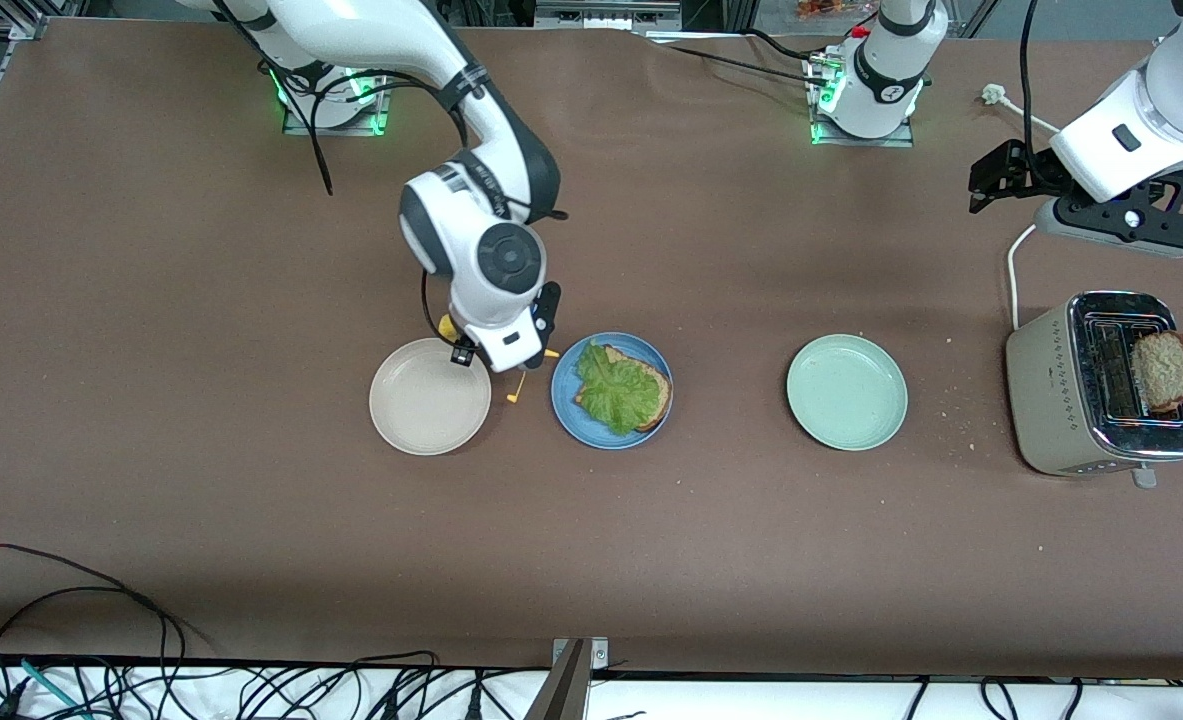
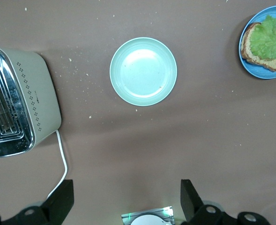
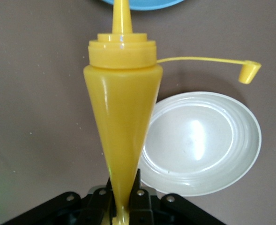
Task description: Make sandwich in blue plate with both arms
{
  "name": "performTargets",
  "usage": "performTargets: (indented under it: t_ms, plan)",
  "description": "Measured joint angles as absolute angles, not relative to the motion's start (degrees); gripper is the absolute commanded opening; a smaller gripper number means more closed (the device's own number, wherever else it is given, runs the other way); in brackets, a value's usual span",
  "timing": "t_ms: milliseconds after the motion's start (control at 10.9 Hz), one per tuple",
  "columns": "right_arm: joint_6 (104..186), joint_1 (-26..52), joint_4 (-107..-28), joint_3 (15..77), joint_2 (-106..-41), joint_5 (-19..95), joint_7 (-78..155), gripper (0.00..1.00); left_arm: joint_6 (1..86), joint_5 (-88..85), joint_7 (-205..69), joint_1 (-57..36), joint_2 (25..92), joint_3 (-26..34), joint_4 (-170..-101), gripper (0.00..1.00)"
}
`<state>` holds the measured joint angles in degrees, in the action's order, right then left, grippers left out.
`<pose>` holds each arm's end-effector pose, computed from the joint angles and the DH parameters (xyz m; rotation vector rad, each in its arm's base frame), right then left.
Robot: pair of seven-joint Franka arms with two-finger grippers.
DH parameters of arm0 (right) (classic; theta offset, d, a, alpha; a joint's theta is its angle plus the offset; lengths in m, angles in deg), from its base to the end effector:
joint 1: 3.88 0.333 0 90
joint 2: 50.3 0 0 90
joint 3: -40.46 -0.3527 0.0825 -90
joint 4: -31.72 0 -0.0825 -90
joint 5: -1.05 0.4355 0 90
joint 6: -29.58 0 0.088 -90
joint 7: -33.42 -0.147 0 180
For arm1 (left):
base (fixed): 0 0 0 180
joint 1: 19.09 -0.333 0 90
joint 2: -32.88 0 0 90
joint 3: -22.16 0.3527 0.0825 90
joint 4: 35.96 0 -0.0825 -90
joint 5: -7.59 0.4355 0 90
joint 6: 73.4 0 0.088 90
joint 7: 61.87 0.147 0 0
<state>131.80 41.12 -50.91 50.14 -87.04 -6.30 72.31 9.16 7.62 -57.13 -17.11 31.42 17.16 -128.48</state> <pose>0.6022 0.4287 0.2661 2.2507 1.8186 -0.4354 0.5714 -0.0705 0.6037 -3.1110 0.3189 0.2324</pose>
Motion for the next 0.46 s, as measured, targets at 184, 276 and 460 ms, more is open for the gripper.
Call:
performTargets:
  t_ms: [184, 276, 460]
  plan:
    - [127.5, 45.13, -49.62, 50.14, -88.39, -12.73, 69.17, 0.0, 8.74, 7.62, -57.09, -18.36, 31.39, 17.32, -128.48, 1.0]
    - [125.31, 46.46, -48.27, 50.15, -89.27, -13.73, 68.42, 0.0, 8.73, 7.62, -57.07, -18.86, 31.38, 17.35, -128.48, 1.0]
    - [123.87, 47.19, -46.49, 50.27, -90.52, -14.66, 68.0, 0.0, 8.73, 7.62, -57.07, -19.01, 31.38, 17.29, -128.47, 1.0]
